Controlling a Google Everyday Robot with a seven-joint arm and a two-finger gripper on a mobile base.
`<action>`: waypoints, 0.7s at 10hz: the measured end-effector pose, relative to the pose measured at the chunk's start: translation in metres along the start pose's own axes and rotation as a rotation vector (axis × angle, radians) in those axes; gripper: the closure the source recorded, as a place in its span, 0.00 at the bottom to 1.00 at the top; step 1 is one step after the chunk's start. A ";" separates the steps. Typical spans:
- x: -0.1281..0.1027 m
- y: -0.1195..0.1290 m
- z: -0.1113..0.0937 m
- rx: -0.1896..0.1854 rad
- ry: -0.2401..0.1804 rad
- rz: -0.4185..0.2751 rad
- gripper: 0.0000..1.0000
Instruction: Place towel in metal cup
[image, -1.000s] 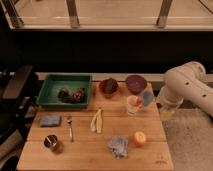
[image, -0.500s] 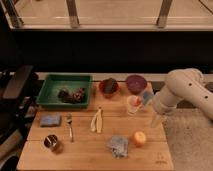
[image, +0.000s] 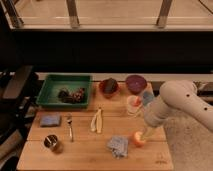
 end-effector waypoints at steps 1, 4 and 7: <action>0.000 0.000 0.001 -0.001 0.000 -0.002 0.35; -0.002 0.002 0.005 -0.008 0.006 -0.003 0.35; -0.023 0.005 0.052 -0.031 -0.063 0.005 0.35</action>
